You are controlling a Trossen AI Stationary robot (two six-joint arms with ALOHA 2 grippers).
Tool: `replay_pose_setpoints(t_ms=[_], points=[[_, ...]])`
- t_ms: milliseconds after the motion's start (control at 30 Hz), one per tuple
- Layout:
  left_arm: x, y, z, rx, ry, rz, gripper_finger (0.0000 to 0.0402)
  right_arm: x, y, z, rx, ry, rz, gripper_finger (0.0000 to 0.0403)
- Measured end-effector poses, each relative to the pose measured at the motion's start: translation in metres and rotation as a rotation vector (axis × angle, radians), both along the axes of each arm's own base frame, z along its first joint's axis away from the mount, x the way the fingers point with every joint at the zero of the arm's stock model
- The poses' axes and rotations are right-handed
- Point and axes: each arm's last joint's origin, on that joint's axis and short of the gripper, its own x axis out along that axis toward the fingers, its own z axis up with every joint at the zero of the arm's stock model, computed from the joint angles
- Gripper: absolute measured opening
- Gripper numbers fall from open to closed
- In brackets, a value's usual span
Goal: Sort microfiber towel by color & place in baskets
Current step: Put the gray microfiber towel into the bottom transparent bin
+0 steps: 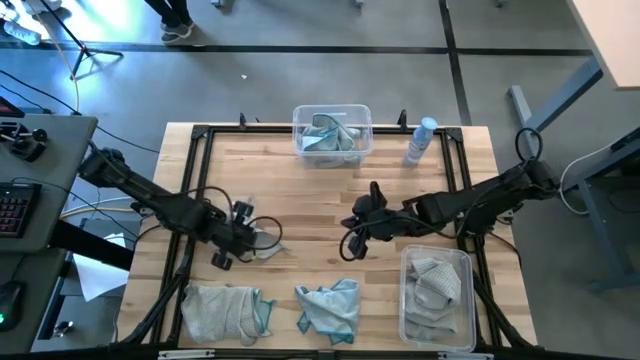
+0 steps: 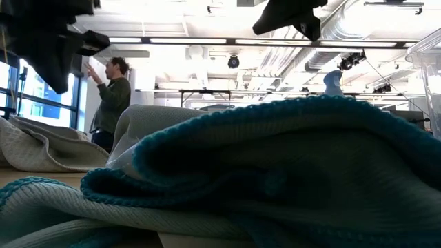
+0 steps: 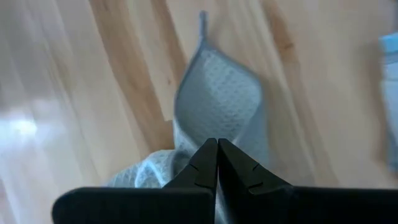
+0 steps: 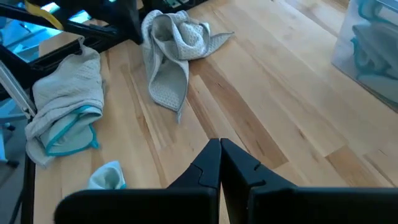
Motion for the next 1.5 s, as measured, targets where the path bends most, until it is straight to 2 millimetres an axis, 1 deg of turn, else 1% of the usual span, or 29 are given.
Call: replay_pose_setpoints(t_ms=[167, 400, 500, 567, 700, 767, 867, 933, 1000, 1100, 1133, 1233, 1333, 1400, 1500], points=[[0.009, 0.003, -0.010, 0.015, 0.043, 0.032, 0.0015, 0.001, 0.001, 0.001, 0.005, -0.017, 0.002, 0.0000], [0.021, 0.005, -0.014, -0.043, 0.037, -0.041, 0.0069, 0.001, 0.001, 0.002, 0.005, -0.020, -0.001, 0.0000], [0.024, 0.007, -0.018, -0.077, 0.072, -0.073, 0.0090, 0.001, 0.001, 0.002, 0.005, -0.020, -0.001, 0.0000], [0.022, 0.009, -0.028, -0.095, 0.103, -0.073, 0.0099, 0.001, 0.001, 0.002, 0.006, -0.020, -0.001, 0.0000], [0.011, 0.016, -0.055, -0.086, 0.200, -0.059, 0.0103, 0.001, 0.001, 0.002, 0.006, -0.020, -0.001, 0.0000], [0.008, 0.018, -0.062, -0.082, 0.219, -0.052, 0.0103, 0.001, 0.001, 0.002, 0.006, -0.021, -0.001, 0.0000], [0.012, 0.018, -0.058, -0.095, 0.190, -0.049, 0.0100, 0.001, 0.001, 0.002, 0.006, -0.021, -0.001, 0.0000], [0.012, 0.019, -0.058, -0.107, 0.201, -0.056, 0.0088, 0.001, 0.000, 0.002, 0.001, -0.022, -0.005, 0.0000], [0.011, 0.019, -0.058, -0.124, 0.209, -0.066, 0.0066, 0.001, 0.000, 0.002, -0.009, -0.024, -0.016, 0.0000], [0.011, 0.018, -0.058, -0.157, 0.219, -0.088, 0.0016, 0.001, 0.000, 0.002, -0.014, -0.026, -0.022, 0.0000], [0.011, 0.017, -0.058, -0.164, 0.221, -0.092, 0.0009, 0.001, 0.000, 0.002, -0.014, -0.026, -0.022, 0.0000], [0.011, 0.017, -0.058, -0.165, 0.221, -0.088, 0.0013, 0.001, 0.000, 0.002, -0.014, -0.026, -0.023, 0.0000], [0.011, 0.017, -0.057, -0.170, 0.219, -0.067, 0.0004, 0.001, 0.000, 0.002, -0.014, -0.026, -0.023, 0.0000], [0.012, 0.017, -0.051, -0.183, 0.201, -0.037, 0.0003, 0.001, 0.000, 0.002, -0.014, -0.026, -0.023, 0.0000], [0.013, 0.017, -0.036, -0.186, 0.163, -0.021, 0.0001, 0.001, 0.000, 0.002, -0.014, -0.026, -0.023, 0.0000]])
